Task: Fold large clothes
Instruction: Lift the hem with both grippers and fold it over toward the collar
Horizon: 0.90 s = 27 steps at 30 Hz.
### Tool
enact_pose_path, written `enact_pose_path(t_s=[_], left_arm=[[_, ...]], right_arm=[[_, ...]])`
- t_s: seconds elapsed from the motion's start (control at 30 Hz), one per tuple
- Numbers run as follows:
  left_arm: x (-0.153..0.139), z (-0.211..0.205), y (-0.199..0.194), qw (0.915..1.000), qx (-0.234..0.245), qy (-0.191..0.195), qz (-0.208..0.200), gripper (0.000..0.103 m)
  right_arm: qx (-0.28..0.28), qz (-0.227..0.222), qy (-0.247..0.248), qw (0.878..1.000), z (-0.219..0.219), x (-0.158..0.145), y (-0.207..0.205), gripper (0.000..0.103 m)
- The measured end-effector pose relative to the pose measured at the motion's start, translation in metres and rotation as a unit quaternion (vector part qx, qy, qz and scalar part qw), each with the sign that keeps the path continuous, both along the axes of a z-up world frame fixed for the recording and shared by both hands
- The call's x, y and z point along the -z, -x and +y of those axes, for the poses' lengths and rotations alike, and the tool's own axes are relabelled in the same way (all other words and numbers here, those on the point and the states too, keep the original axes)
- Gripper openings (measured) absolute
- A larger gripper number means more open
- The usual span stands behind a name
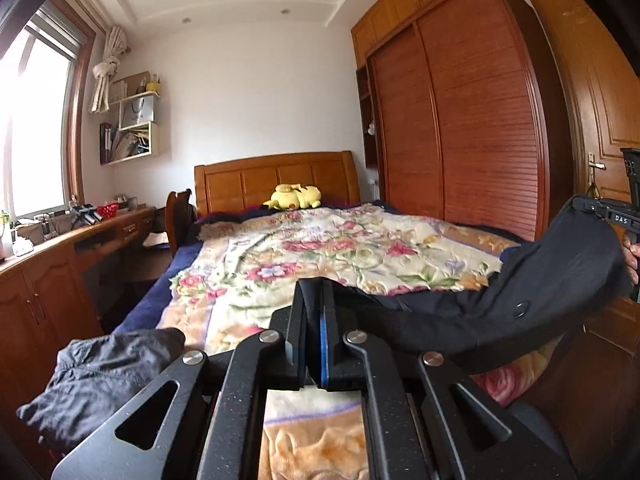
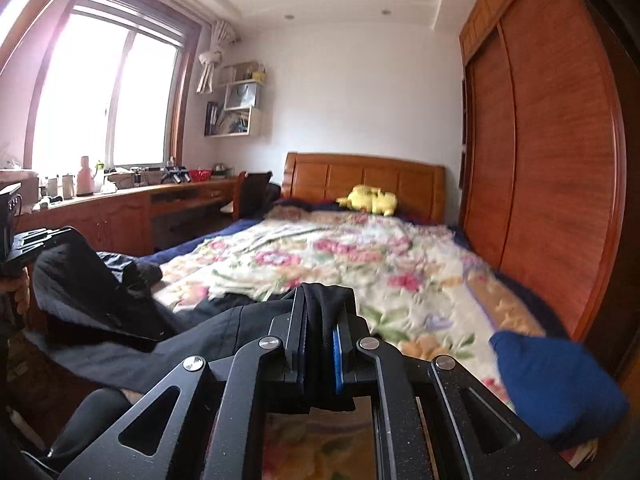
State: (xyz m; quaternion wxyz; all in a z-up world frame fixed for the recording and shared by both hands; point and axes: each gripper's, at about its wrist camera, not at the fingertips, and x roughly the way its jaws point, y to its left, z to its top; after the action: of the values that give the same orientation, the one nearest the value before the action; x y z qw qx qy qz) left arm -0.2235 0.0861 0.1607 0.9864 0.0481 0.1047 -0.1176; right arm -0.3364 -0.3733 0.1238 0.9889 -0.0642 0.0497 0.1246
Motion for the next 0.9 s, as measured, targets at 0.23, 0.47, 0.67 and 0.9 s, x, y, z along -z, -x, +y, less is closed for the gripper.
enact_pose_path(t_s=[0.23,0.47,0.67,0.9], left_arm=[[0.022,0.000,-0.046,0.9994,-0.016,-0.006,0.031,0.005],[0.057,-0.002,-0.099,0.9972,-0.024,-0.011,0.071,0.005],[0.084,-0.006,-0.163,0.9939,-0.031,-0.023,0.103,0.005],[0.103,-0.006,-0.239,0.9894,-0.046,-0.035,0.133,0.005]], right_arm=[[0.026,0.035,0.016,0.999,0.000,0.016,-0.034,0.009],[0.044,0.094,0.042,0.994,0.008,0.047,-0.091,0.009],[0.049,0.127,0.051,0.989,0.016,0.054,-0.147,0.009],[0.057,0.143,0.066,0.986,0.028,0.042,-0.235,0.009]])
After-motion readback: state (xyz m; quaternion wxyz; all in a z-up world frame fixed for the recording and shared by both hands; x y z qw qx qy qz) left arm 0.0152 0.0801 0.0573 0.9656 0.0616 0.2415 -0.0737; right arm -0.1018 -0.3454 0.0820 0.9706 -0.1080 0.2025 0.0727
